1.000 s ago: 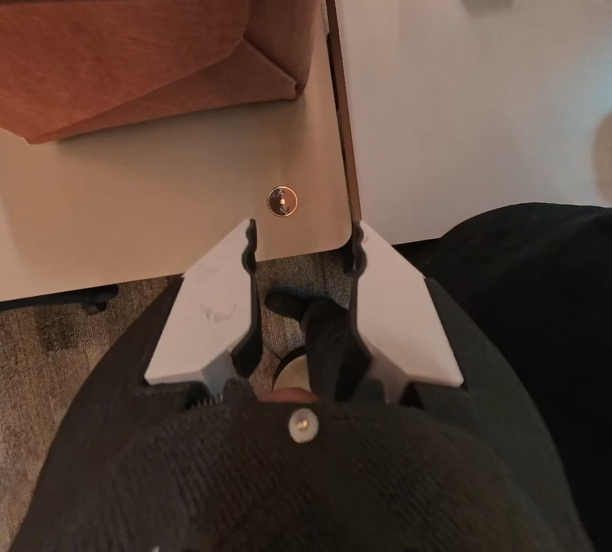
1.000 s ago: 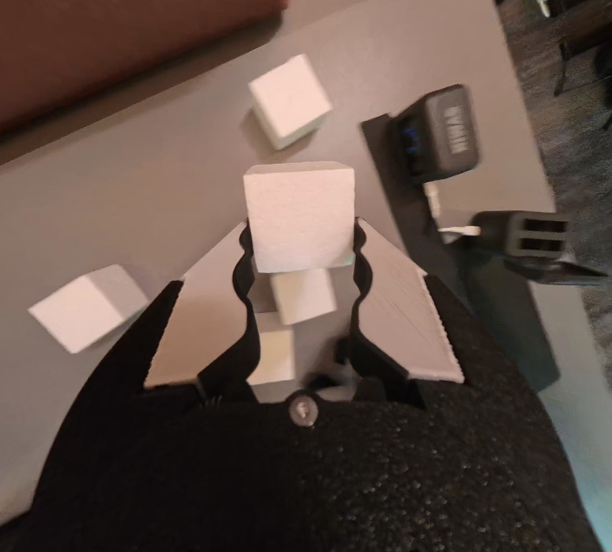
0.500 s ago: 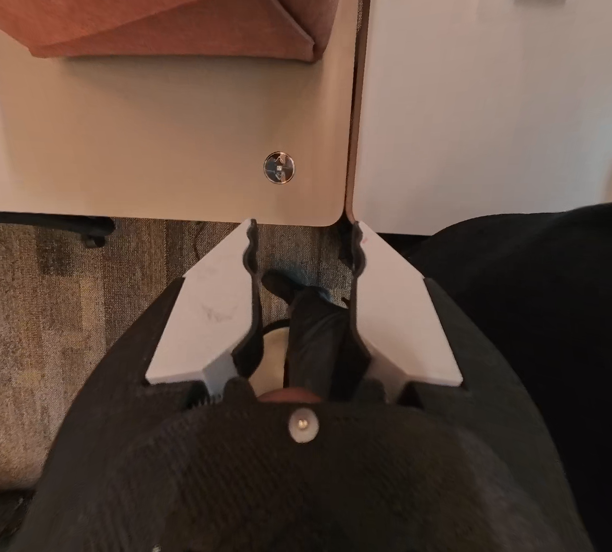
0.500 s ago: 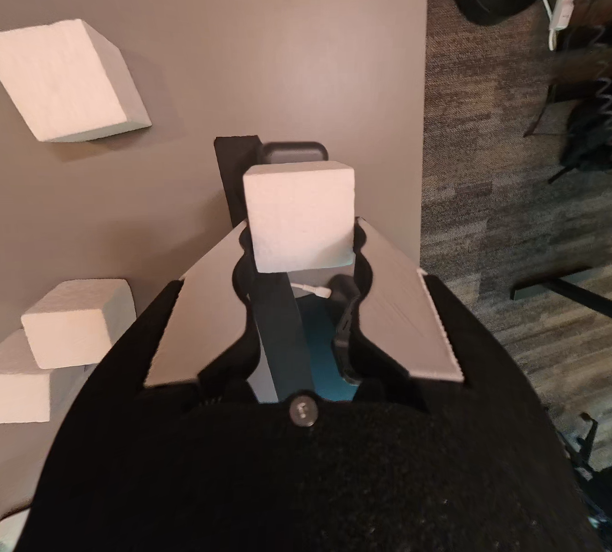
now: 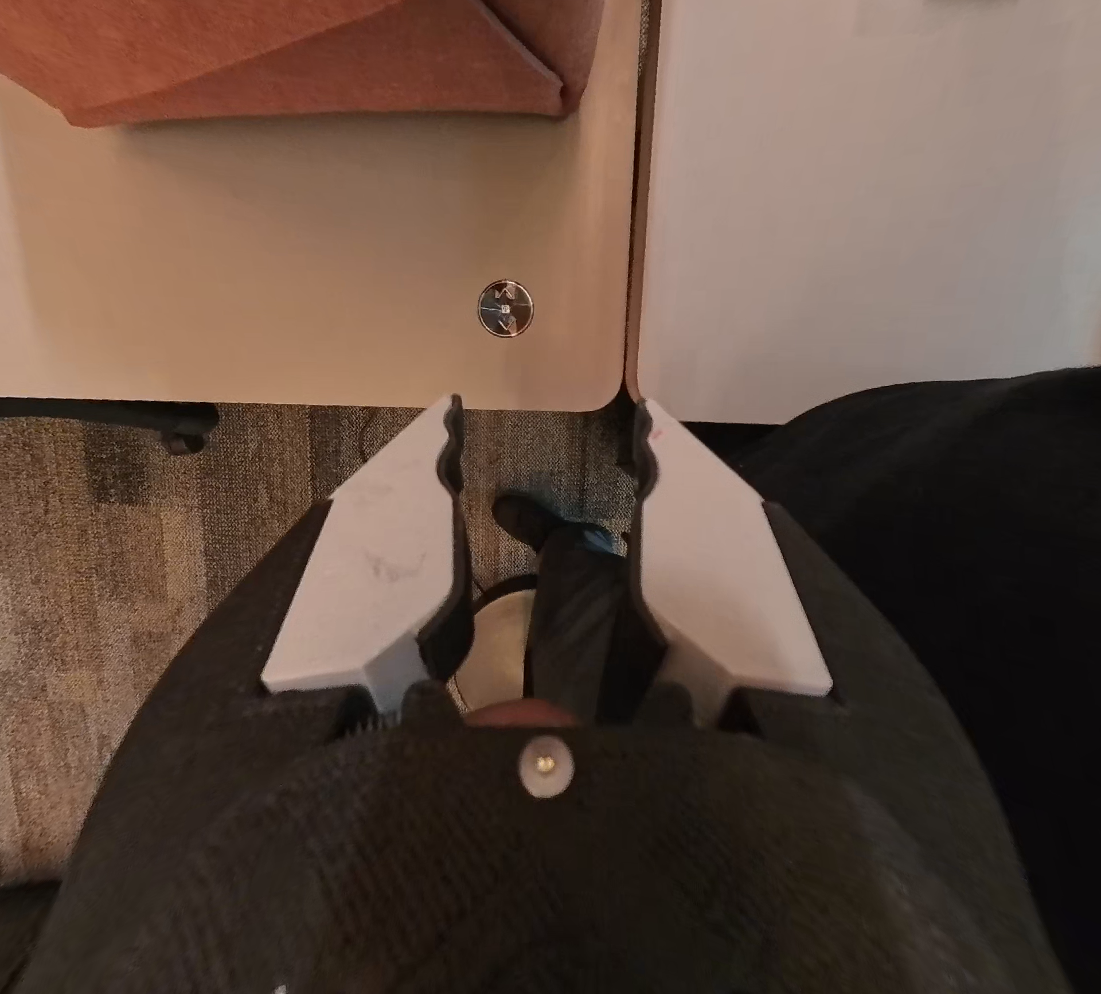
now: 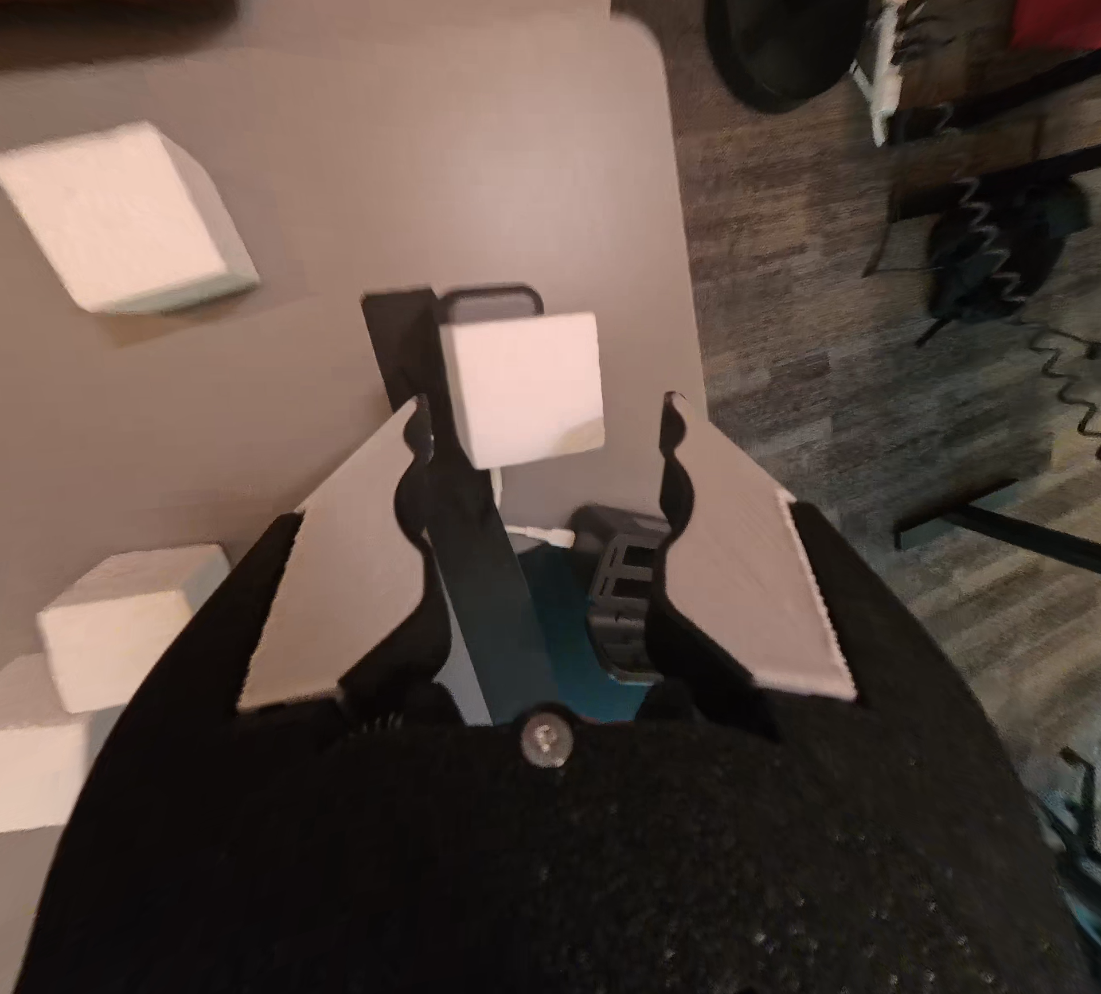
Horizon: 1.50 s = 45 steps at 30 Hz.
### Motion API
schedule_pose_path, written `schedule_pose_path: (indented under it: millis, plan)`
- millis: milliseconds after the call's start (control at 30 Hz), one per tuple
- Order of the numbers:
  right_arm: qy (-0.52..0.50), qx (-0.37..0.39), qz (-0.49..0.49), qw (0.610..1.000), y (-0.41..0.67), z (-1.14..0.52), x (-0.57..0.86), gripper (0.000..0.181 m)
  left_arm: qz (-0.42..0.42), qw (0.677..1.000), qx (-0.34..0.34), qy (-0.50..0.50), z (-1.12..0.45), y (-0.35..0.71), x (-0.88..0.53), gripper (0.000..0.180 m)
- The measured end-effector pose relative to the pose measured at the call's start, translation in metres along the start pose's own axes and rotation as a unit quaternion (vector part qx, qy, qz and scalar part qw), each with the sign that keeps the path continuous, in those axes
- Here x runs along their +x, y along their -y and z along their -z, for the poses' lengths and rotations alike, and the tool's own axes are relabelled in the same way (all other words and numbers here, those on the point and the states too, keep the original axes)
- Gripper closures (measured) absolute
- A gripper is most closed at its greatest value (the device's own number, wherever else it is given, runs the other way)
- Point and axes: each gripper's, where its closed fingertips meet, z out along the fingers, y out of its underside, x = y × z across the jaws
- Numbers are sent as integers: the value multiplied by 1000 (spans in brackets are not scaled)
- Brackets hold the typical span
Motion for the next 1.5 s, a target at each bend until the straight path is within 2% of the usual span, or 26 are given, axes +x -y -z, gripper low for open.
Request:
schedule_pose_path:
  millis: [100, 167, 233, 367, 433, 500, 633, 767, 1100, 1500]
  plan:
    - [28, 86, -3, 996, 38, 25, -29, 116, 3, 1000, 0, -7, -3, 1, 1, 125]
    - [75, 101, 12, 992, 53, 26, -67, 118, 1, 1000, 1, -13, -4, 3, 4, 125]
    - [98, 80, 44, 991, 56, 12, -100, 111, -7, 1000, 3, -13, -5, 5, 5, 125]
    - [94, 19, 88, 992, 49, -31, -138, 110, -12, 1000, 7, -13, -3, 8, 4, 125]
    - [98, -13, 91, 991, 42, -49, -148, 113, -10, 1000, 7, -12, -2, 5, 3, 125]
    - [106, -49, 90, 989, 32, -61, -153, 126, -6, 1000, 7, -11, -1, 3, 3, 125]
    - [112, -30, 87, 989, 39, -42, -145, 126, 8, 1000, 8, -11, 0, -2, 1, 125]
    - [67, -6, 63, 996, 45, 2, -83, 126, 20, 1000, 5, -14, -1, -8, 2, 126]
    - [31, -64, 40, 997, 8, 14, 2, 125, 28, 1000, 0, -7, -2, -8, 2, 126]
    - [22, -59, 55, 996, 11, 29, 14, 124, 22, 1000, -14, -7, -6, -5, 6, 126]
